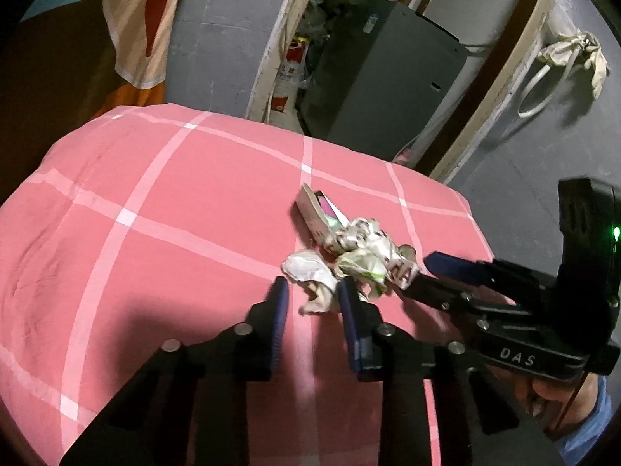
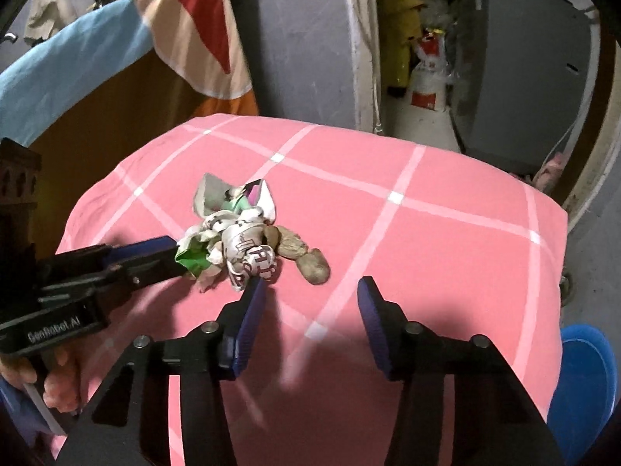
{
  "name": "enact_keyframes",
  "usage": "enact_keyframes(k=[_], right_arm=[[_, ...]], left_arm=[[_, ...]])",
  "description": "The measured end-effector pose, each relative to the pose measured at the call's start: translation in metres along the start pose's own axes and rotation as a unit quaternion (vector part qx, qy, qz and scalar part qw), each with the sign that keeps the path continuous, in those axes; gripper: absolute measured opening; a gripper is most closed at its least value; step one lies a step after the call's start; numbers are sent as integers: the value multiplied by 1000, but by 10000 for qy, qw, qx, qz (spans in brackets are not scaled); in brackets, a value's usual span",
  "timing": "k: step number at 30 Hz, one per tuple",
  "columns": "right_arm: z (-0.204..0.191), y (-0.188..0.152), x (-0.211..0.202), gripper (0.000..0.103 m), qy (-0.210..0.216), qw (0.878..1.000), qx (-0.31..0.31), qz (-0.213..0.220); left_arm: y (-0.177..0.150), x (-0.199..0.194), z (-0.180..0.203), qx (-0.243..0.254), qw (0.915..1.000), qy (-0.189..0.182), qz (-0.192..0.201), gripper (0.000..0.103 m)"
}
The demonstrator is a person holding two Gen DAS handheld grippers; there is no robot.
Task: Collect trash
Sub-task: 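Grasp a white-green wrapper with the left tool while the right tool grasps a brown wrapper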
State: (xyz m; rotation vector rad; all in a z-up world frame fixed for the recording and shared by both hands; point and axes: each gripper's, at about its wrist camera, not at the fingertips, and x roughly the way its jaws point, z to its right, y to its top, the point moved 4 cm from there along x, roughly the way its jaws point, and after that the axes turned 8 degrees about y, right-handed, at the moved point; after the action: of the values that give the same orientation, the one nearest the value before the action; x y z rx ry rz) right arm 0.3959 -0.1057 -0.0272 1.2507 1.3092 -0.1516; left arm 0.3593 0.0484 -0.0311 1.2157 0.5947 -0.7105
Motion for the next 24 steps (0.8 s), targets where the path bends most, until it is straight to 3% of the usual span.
enact_keyframes(k=[6, 11, 19, 24], right_arm=[[-3, 9, 8, 36, -22, 9998, -85, -153], [-6, 10, 11, 17, -42, 9996, -193, -209], [-6, 5, 8, 17, 14, 9998, -131, -163], [-8, -11, -4, 17, -44, 9999, -104, 83]], left_arm=[[-2, 1, 1, 24, 10000, 26, -14, 11], [-2, 3, 1, -27, 10000, 28, 13, 6], [-2, 1, -4, -176, 9998, -26, 78, 4], [-5, -3, -2, -149, 9997, -15, 195, 3]])
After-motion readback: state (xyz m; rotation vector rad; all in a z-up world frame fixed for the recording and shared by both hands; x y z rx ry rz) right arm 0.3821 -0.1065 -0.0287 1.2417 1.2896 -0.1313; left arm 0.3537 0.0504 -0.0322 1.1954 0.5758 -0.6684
